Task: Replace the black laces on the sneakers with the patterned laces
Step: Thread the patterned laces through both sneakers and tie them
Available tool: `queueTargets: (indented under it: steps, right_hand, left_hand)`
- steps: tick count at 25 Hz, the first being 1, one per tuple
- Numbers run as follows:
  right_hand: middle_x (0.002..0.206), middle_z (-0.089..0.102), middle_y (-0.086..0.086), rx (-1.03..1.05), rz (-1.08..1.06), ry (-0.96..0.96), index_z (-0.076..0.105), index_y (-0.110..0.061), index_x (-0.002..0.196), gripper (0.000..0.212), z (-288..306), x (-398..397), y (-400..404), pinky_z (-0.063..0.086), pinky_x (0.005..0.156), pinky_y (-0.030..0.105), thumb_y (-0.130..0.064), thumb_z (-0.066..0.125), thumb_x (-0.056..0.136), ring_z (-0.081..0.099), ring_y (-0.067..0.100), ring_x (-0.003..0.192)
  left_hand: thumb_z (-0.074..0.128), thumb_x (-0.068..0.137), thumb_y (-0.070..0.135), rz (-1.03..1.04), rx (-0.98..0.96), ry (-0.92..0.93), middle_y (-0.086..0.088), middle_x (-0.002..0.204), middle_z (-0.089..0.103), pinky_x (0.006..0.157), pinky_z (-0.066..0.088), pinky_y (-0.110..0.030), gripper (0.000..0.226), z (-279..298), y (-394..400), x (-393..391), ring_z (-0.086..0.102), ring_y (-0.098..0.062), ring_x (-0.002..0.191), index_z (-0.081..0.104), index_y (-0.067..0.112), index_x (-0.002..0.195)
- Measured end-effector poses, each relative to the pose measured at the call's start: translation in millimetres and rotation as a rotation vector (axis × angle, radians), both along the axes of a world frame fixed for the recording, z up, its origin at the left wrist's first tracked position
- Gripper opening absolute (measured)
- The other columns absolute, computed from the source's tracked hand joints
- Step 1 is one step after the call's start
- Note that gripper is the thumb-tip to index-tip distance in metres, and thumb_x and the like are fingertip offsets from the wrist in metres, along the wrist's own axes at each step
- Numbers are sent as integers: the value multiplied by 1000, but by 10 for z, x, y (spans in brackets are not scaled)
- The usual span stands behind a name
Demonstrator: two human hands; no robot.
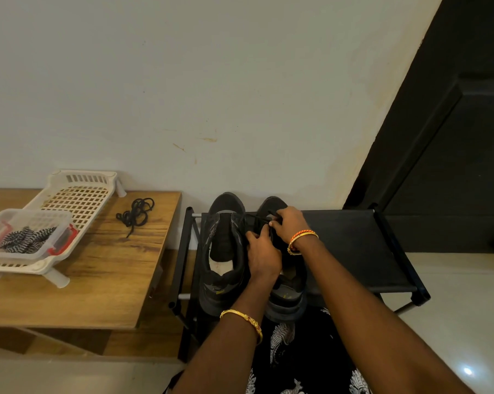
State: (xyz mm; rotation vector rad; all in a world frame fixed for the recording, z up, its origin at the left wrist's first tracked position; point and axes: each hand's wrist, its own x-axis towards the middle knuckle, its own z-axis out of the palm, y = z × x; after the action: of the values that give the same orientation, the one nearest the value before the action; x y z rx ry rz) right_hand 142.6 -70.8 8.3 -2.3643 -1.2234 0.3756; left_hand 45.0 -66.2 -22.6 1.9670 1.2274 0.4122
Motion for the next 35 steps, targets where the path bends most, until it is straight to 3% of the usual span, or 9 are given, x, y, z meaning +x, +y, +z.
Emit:
queueTargets:
  steps: [12,17,21,24,27,29,31,33,35]
  right_hand:
    - [118,44,19,89,-126,81,55,3,110,21,-67,-225,-145,42,86,33,-1,50,89,51,34,104]
    - [119,41,21,128,-175,167,52,2,104,16,-90,-257,-135,42,84,34,1,50,88,50,35,99]
    - [111,45,23,206,-327,297,46,-4,86,6,-86,-215,-181,34,72,29,2,46,88,41,26,82]
    - [99,49,17,194,-429,416,41,-11,71,23,-88,-80,-295,32,68,29,-8,43,94,44,25,81]
    - [82,55,12,269,-559,556,56,-7,81,14,-83,54,-480,38,64,29,-11,48,91,53,28,80]
    - [94,56,14,373,-730,548,59,-2,97,13,-32,128,-565,40,69,31,-7,52,88,54,31,89]
    - [125,44,20,349,-863,393,47,-5,122,41,17,201,-621,42,89,40,-13,61,84,47,34,111]
    - [143,28,20,211,-845,224,35,-10,134,65,58,212,-639,28,106,49,-26,68,79,32,38,130]
    - [144,26,16,196,-693,161,40,-10,132,65,31,103,-580,28,109,50,-33,68,78,33,36,131]
  left_hand:
    - [40,100,20,17,3,-5,-10,127,38,88,48,-35,36,47,-34,-11,54,-27,101,44,19,136]
    - [40,101,21,19,-8,-11,-10,132,36,93,46,-34,39,59,-34,-16,53,-26,108,40,19,140]
    - [48,96,10,32,-28,-29,-11,136,37,96,45,-36,46,53,2,-12,53,-29,113,41,19,141]
    - [54,93,8,32,-33,-21,-11,134,39,97,47,-36,51,26,19,-10,55,-29,110,42,20,141]
    - [55,93,8,14,-40,-13,-11,138,35,100,47,-37,55,42,-10,-10,54,-30,113,38,20,144]
    - [56,93,8,13,-39,-13,-11,139,34,102,46,-37,57,64,-12,-22,54,-30,114,37,20,145]
    - [56,92,8,13,-42,-15,-11,139,33,102,46,-37,58,54,-4,-25,54,-30,113,36,20,145]
    - [58,92,8,10,-40,-8,-11,138,34,101,46,-35,59,47,-7,-12,55,-29,112,36,21,145]
    - [59,91,8,11,-41,-5,-11,139,34,100,46,-35,59,38,-7,-7,55,-29,112,36,21,145]
